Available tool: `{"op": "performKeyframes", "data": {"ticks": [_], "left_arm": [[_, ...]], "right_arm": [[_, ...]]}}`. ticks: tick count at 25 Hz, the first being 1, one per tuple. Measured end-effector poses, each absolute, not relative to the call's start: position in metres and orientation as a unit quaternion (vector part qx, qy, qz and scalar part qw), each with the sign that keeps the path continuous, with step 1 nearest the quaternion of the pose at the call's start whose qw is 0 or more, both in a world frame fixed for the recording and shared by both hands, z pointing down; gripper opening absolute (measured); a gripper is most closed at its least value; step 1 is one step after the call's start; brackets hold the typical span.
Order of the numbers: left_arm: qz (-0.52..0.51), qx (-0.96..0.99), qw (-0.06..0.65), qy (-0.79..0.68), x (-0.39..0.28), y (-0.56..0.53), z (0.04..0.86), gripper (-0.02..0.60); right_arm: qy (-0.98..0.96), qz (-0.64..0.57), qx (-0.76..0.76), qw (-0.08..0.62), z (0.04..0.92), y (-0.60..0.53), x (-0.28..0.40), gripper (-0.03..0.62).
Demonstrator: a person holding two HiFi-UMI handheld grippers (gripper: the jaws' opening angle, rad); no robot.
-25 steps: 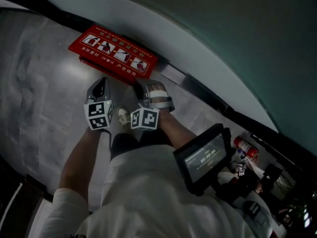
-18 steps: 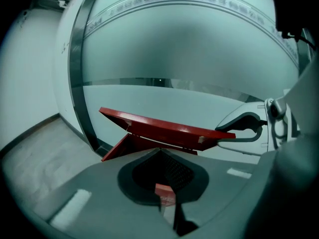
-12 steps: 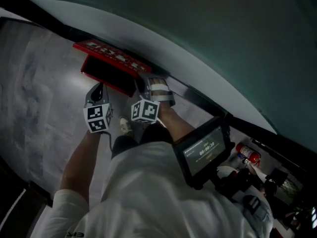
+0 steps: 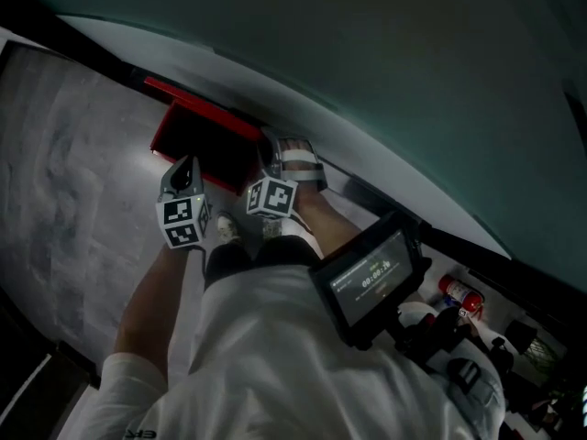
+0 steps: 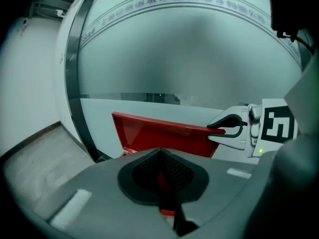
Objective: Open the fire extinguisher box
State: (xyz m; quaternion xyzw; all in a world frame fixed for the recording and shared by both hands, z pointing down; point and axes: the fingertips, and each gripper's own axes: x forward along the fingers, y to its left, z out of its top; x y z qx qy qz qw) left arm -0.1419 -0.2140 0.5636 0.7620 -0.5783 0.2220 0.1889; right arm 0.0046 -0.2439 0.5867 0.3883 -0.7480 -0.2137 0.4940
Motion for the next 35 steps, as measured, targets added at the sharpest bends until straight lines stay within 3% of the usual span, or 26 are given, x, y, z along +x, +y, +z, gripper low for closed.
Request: {"op": "performKeyframes", "data": {"ticks": [35], "left_arm": [[0.251, 0.843, 0.173, -0.442, -0.083, -0.294, 0.548, 0.003]], "right_arm": [[-0.622, -0.151, 0.539, 0.548, 0.571, -0.289, 0.110, 0.130]]}}
